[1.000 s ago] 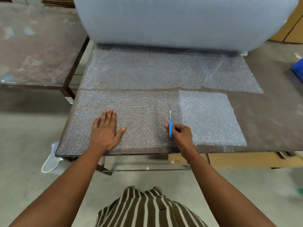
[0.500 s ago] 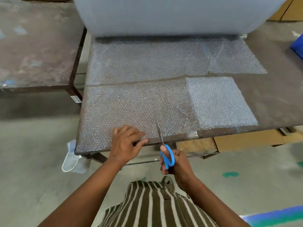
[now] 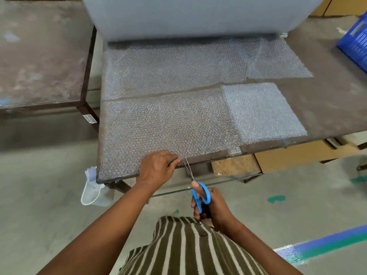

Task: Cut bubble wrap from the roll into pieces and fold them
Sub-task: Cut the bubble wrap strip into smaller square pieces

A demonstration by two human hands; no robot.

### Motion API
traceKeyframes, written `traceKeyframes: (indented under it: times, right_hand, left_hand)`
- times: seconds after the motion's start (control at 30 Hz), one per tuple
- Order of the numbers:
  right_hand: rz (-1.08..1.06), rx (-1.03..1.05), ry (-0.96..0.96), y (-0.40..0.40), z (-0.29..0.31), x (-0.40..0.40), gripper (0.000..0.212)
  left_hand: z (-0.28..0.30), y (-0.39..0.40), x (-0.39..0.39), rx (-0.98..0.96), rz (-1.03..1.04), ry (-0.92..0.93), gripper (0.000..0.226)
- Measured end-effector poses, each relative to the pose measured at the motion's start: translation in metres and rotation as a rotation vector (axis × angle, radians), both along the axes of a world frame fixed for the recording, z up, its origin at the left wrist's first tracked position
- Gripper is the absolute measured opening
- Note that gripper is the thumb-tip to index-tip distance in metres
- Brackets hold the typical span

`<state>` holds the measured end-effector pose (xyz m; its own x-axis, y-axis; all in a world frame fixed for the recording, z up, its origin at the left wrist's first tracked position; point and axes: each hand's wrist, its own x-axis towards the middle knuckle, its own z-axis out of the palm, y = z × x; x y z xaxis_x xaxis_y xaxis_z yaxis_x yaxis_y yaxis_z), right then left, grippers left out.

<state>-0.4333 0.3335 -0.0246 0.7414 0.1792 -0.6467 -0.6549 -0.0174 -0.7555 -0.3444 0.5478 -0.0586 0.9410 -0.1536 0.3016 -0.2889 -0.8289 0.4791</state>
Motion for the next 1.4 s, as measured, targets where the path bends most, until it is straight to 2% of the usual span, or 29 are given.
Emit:
traceKeyframes:
  times: [0.13, 0.3, 0.43, 0.6, 0.7, 0.87, 1.03, 1.4]
  right_hand:
    - [0.004, -0.012, 0.006, 0.001, 0.003, 0.002, 0.077]
    - [0.005, -0.028, -0.002, 0.005, 0.005, 0.007, 0.077]
    - [0.009, -0.041, -0.015, 0.010, 0.005, 0.011, 0.075]
    - [0.004, -0.034, -0.035, 0.014, 0.000, 0.009, 0.074]
    - [0.007, -0.031, -0.050, 0.016, -0.002, 0.007, 0.072]
    - [-0.005, -0.025, -0.044, 0.021, -0.002, 0.005, 0.065]
    - [-0.015, -0.024, -0.056, 0.025, -0.002, 0.003, 0.063]
    - [-0.050, -0.040, -0.097, 0.031, -0.005, -0.001, 0.063]
  left_hand:
    - [0.009, -0.002, -0.001, -0.049, 0.015, 0.098, 0.011]
    - [0.012, 0.000, -0.001, -0.100, -0.013, 0.175, 0.023]
    - [0.008, 0.000, -0.001, -0.121, -0.025, 0.158, 0.018]
    - [0.005, 0.007, -0.002, -0.170, -0.023, 0.161, 0.024]
    - [0.003, 0.009, 0.001, -0.167, -0.032, 0.147, 0.016]
    - [0.001, 0.008, 0.002, -0.057, -0.110, 0.066, 0.002]
    - [-0.004, 0.006, 0.005, 0.034, -0.103, 0.023, 0.008]
    - [-0.002, 0.004, 0.006, -0.053, -0.080, 0.045, 0.004]
